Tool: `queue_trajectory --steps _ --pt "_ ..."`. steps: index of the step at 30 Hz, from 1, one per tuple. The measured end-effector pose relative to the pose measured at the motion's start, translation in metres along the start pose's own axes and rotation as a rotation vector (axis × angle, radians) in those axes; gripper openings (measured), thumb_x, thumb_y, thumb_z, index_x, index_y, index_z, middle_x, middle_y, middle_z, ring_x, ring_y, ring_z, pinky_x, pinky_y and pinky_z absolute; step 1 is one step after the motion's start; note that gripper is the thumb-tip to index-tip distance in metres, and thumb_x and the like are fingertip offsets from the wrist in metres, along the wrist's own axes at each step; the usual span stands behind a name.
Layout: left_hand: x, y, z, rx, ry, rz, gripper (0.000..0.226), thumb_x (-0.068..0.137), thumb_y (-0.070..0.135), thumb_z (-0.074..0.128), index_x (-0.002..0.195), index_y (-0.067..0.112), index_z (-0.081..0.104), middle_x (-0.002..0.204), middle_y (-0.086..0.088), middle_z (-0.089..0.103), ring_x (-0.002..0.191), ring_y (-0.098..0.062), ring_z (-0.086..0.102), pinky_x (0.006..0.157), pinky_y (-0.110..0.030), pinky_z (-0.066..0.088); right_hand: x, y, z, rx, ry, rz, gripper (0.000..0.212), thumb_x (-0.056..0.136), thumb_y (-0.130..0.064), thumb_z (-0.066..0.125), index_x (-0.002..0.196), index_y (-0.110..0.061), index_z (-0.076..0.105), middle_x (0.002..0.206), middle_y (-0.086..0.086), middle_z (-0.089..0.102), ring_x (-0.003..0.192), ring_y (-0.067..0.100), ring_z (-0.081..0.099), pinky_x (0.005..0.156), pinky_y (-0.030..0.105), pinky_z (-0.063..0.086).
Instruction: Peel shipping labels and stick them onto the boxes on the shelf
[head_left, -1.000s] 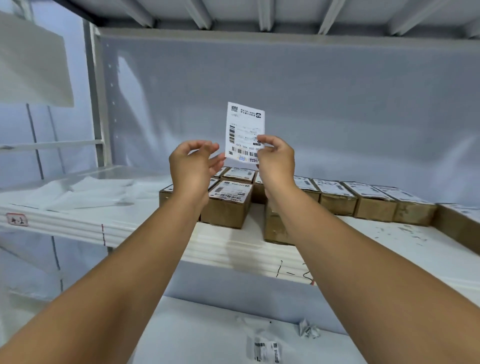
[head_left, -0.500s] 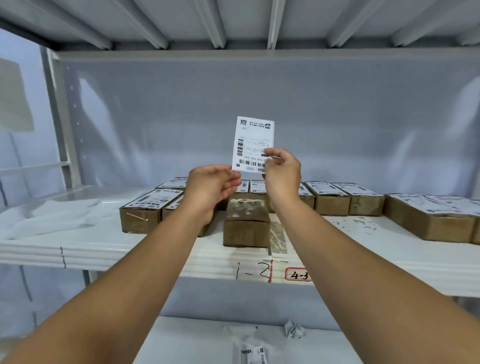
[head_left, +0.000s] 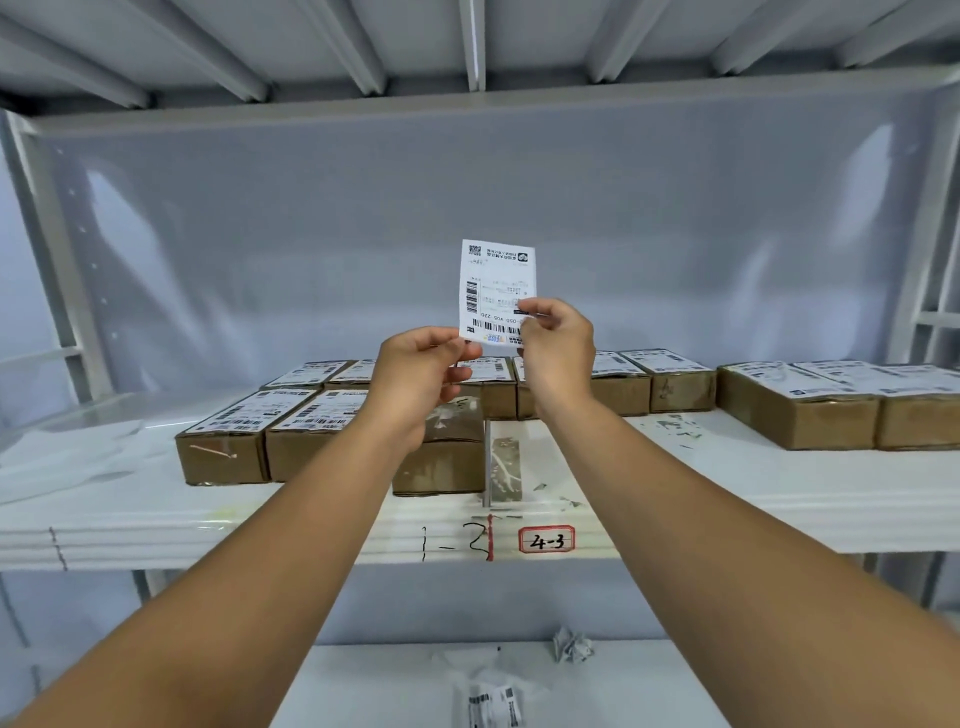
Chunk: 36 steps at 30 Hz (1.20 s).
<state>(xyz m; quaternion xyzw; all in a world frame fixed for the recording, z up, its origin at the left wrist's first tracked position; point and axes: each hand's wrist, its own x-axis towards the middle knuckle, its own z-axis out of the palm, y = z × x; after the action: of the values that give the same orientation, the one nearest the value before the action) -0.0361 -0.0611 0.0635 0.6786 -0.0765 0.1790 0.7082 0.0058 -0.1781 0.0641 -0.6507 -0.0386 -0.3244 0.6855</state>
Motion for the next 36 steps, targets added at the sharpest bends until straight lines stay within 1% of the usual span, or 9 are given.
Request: queue_trajectory --steps 4,8,10,13,16,19,23,30,36 --pt "-0.001 0.000 0.005 0.005 0.019 -0.001 0.012 0.094 0.011 0.052 0.094 0.018 0.062 0.081 0.003 0.069 0.063 -0.011 0.055 0.058 -0.021 0.045 0.000 0.002 -0.002 -0.003 0.001 -0.003 0.023 0.092 -0.005 0.047 0.091 -0.021 0.064 0.104 0.002 0.068 0.087 0.016 0.064 0.055 0.017 0.045" --pt "-0.001 0.000 0.008 0.008 0.035 0.009 0.015 0.092 0.011 0.054 0.085 0.020 0.063 0.080 0.002 0.069 0.063 -0.011 0.052 0.055 -0.021 0.042 0.001 0.005 -0.003 -0.055 -0.032 -0.006 0.017 0.090 -0.009 0.053 0.092 -0.022 0.064 0.107 0.001 0.067 0.085 0.014 0.062 0.049 0.008 0.041" --pt "0.000 0.001 0.009 0.030 0.053 0.034 0.015 0.091 0.011 0.054 0.084 0.019 0.065 0.077 0.003 0.068 0.063 -0.011 0.049 0.053 -0.020 0.040 0.000 0.007 -0.002 -0.137 -0.049 -0.050 0.014 0.087 -0.014 0.059 0.088 -0.027 0.063 0.114 0.000 0.060 0.096 0.015 0.059 0.066 0.015 0.048" --pt "0.000 0.001 0.010 0.081 0.086 0.082 0.013 0.090 0.010 0.053 0.085 0.016 0.064 0.074 0.003 0.066 0.061 -0.010 0.048 0.051 -0.018 0.039 -0.007 0.006 -0.002 -0.232 -0.068 -0.178 0.011 0.084 -0.020 0.064 0.083 -0.031 0.064 0.107 -0.009 0.054 0.109 0.014 0.049 0.093 0.029 0.041" --pt "0.001 0.001 0.010 0.108 0.105 0.138 0.011 0.090 0.009 0.054 0.086 0.013 0.063 0.074 0.002 0.064 0.058 -0.007 0.048 0.046 -0.011 0.039 -0.017 -0.001 -0.001 -0.138 -0.216 -0.198 0.012 0.086 -0.021 0.061 0.078 -0.024 0.069 0.083 -0.016 0.065 0.091 0.005 0.060 0.078 0.020 0.044" --pt "0.005 -0.004 0.008 0.099 0.129 0.187 0.019 0.091 0.009 0.053 0.075 0.017 0.060 0.072 0.001 0.061 0.062 -0.013 0.052 0.051 -0.015 0.041 -0.024 -0.006 0.003 -0.084 -0.325 -0.223 0.009 0.087 -0.021 0.063 0.082 -0.021 0.071 0.082 -0.011 0.069 0.083 0.002 0.064 0.074 0.014 0.048" --pt "0.010 -0.011 0.004 0.176 0.123 0.253 0.022 0.091 0.011 0.052 0.075 0.021 0.063 0.072 0.002 0.061 0.072 -0.022 0.058 0.067 -0.036 0.044 -0.025 -0.009 0.008 -0.091 -0.313 -0.236 0.006 0.086 -0.020 0.066 0.085 -0.020 0.071 0.084 -0.008 0.070 0.084 0.005 0.065 0.075 0.015 0.050" --pt "0.003 -0.006 0.004 0.382 0.141 0.340 0.014 0.092 0.017 0.052 0.081 0.017 0.061 0.076 0.007 0.060 0.075 -0.018 0.058 0.069 -0.030 0.045 -0.024 -0.007 0.008 -0.133 -0.243 -0.221 0.020 0.090 -0.020 0.056 0.074 -0.021 0.068 0.069 -0.009 0.064 0.072 0.012 0.059 0.068 0.027 0.045" --pt "0.003 0.000 0.001 -0.137 0.083 0.037 0.017 0.092 0.007 0.038 0.082 0.008 0.052 0.082 -0.007 0.061 0.043 -0.011 0.054 0.044 -0.021 0.043 -0.018 -0.006 0.006 0.032 -0.157 0.012 0.024 0.094 -0.017 0.050 0.075 -0.018 0.064 0.071 -0.003 0.063 0.058 0.011 0.056 0.060 0.027 0.043"
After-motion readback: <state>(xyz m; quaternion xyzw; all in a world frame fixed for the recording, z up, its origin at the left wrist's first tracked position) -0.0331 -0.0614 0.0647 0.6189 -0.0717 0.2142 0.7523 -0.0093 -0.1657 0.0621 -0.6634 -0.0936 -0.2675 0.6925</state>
